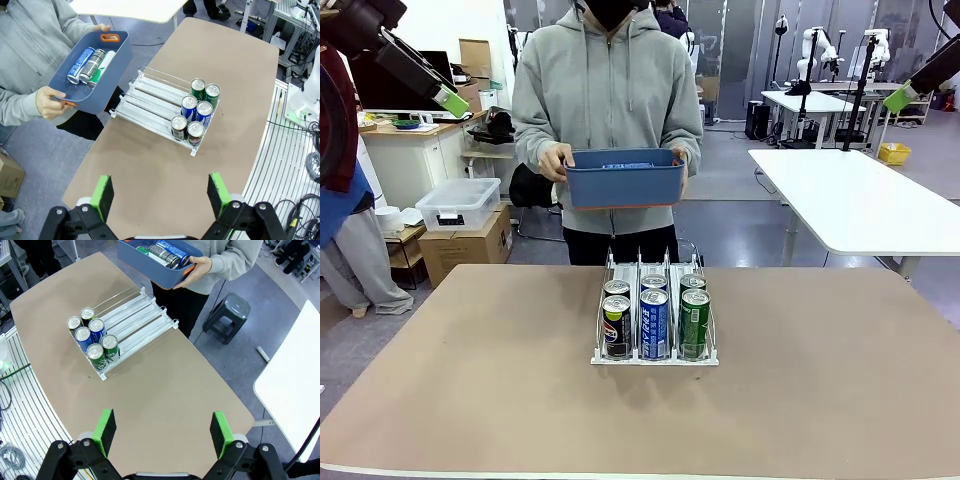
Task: Fill the beverage cans into the dispenser.
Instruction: Pick up the Ionic drink handed by the human.
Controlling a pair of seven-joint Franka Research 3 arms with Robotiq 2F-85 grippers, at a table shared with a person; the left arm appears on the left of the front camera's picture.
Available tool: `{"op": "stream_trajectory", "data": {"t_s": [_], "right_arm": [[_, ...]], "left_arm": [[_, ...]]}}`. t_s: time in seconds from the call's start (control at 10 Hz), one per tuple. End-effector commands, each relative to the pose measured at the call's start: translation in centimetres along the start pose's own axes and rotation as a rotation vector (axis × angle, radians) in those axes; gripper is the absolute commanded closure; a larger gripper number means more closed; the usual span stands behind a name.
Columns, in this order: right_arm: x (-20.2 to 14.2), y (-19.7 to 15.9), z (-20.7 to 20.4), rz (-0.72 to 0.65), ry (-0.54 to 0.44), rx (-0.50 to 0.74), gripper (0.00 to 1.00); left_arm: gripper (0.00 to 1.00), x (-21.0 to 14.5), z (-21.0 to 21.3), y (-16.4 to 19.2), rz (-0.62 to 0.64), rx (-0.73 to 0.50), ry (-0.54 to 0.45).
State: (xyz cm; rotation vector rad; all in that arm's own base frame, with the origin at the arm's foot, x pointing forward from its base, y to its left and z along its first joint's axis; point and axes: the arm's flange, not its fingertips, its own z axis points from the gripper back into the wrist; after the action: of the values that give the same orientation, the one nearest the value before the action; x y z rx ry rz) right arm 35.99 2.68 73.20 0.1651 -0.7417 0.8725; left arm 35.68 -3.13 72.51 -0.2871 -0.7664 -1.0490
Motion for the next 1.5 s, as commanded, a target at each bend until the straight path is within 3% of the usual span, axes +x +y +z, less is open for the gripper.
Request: {"op": "stream_trajectory", "data": {"t_s": [0.0,1.4], "right_arm": [[0.00,0.01,-0.08,0.001,0.001,0.001,0.00],[0.00,0.01,-0.08,0.001,0.001,0.001,0.00]], "left_arm": [[0.00,0.00,0.00,-0.02,0.001,0.002,0.003],[0.00,0.00,0.00,-0.02,0.001,0.002,0.003]]}}
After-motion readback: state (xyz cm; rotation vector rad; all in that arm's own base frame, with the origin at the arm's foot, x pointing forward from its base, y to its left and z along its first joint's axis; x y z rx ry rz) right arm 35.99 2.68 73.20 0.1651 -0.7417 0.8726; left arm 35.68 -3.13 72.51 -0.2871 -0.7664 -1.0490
